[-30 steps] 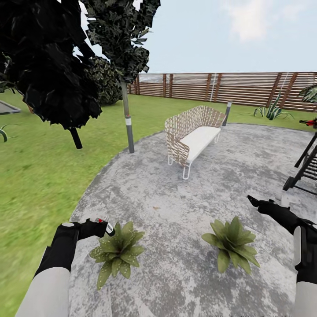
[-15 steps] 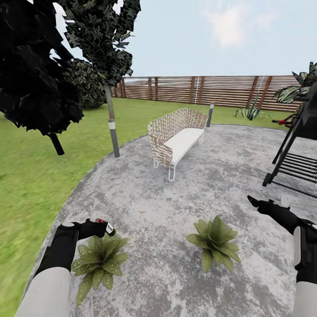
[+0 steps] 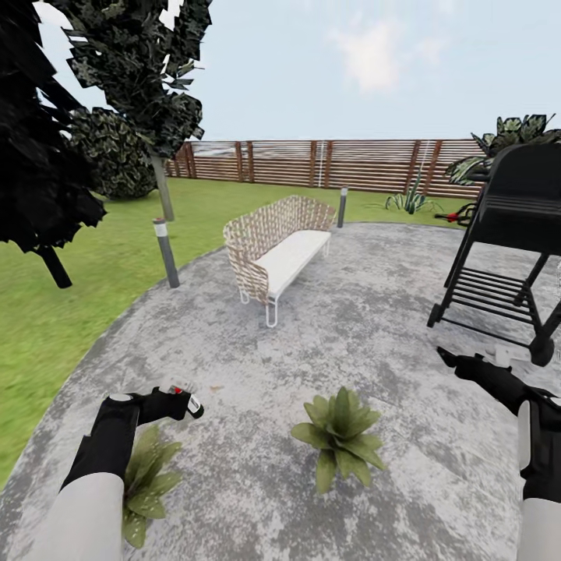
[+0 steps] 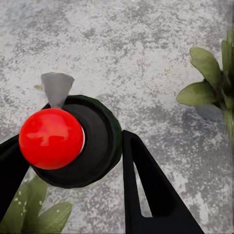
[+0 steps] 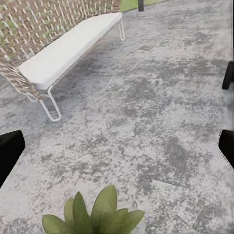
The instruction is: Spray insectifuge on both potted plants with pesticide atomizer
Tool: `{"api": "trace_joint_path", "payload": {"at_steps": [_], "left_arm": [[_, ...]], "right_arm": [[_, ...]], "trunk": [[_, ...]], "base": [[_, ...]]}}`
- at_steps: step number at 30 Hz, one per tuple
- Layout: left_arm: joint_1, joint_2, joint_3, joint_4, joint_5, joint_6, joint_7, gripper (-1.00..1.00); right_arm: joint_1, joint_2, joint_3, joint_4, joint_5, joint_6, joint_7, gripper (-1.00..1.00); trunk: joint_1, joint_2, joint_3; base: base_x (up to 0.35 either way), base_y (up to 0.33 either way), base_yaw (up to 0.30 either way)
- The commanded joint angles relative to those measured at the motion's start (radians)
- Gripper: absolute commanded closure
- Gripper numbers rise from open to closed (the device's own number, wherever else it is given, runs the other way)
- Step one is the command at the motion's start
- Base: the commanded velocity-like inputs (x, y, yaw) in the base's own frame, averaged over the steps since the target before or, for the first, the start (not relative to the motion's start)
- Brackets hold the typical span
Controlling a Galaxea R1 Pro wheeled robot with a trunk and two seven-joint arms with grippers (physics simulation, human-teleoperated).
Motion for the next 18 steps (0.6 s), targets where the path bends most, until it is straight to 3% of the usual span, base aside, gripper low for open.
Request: {"api": "trace_joint_path", "payload": {"at_steps": [1, 18], "left_arm": [[-0.001, -0.002, 0.004, -0.002, -0.003, 0.007, -0.007, 1.00], [-0.001, -0.001, 0.004, -0.002, -0.003, 0.007, -0.007, 1.00]], "right_arm": [[-0.001, 0.001, -0.002, -0.001, 0.010, 0.002, 0.009, -1.00], [-0.001, 0.003, -0.002, -0.001, 0.010, 0.002, 0.009, -1.00]], "trunk": [[0.000, -0.001, -0.001], [0.000, -0.001, 0.000]], "base": [[0.064, -0.289, -0.040], [0.019, -0.279, -0.004]]}}
